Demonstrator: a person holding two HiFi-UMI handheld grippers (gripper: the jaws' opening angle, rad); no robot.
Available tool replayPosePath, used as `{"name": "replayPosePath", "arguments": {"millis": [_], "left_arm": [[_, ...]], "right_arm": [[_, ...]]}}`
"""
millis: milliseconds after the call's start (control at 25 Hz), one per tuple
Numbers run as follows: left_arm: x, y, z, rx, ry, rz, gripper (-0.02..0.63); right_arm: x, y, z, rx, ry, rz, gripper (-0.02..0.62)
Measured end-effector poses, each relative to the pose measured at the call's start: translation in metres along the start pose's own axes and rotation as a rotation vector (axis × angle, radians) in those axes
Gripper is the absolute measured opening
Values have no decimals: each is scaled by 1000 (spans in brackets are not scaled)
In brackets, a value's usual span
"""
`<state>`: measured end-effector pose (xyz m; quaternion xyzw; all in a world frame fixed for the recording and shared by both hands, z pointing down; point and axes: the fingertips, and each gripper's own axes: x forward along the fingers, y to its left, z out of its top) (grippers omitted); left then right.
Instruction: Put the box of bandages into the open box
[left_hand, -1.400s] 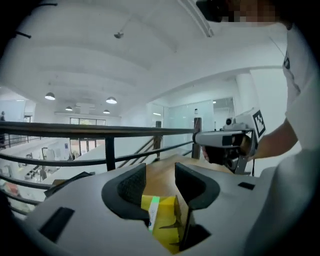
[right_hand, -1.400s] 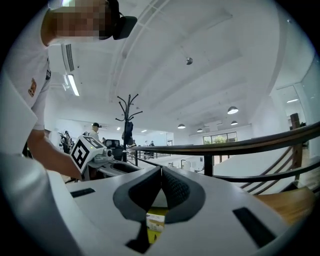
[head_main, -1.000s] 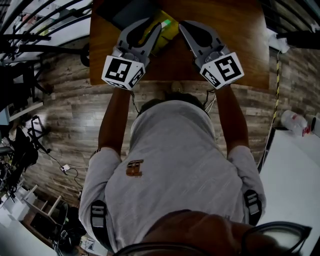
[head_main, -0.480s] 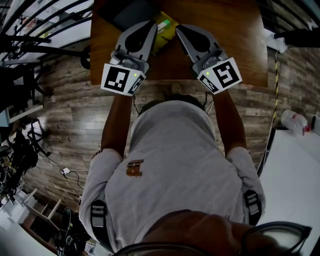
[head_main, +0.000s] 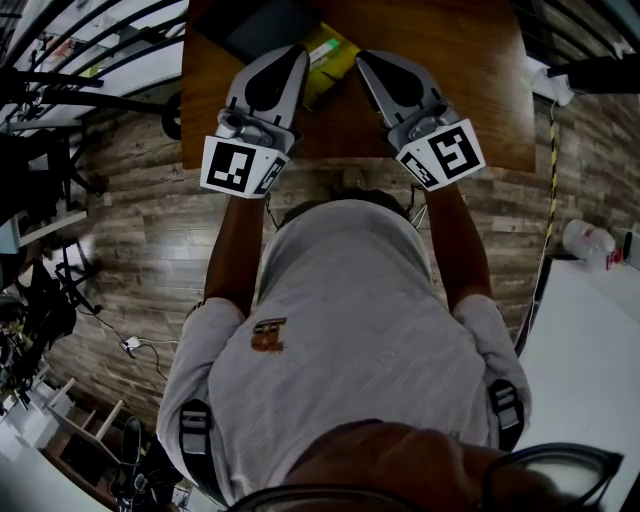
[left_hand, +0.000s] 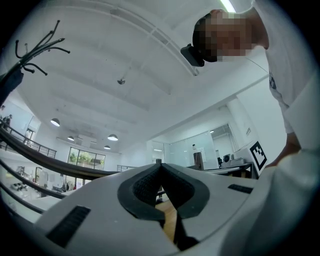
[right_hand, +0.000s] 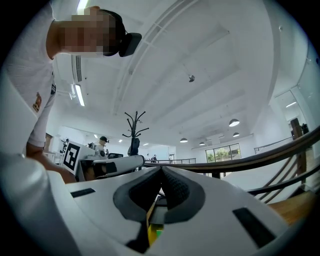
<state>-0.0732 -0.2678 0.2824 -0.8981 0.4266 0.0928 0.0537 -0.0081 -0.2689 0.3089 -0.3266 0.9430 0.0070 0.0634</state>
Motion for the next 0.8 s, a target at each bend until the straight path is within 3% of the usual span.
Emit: {"name": "replayPosePath", "arguments": {"millis": [800], "left_arm": [[0,-6,1,2,-1,-21,18]], "right_arm": [[-4,3,2,-8,7,0,32]]}}
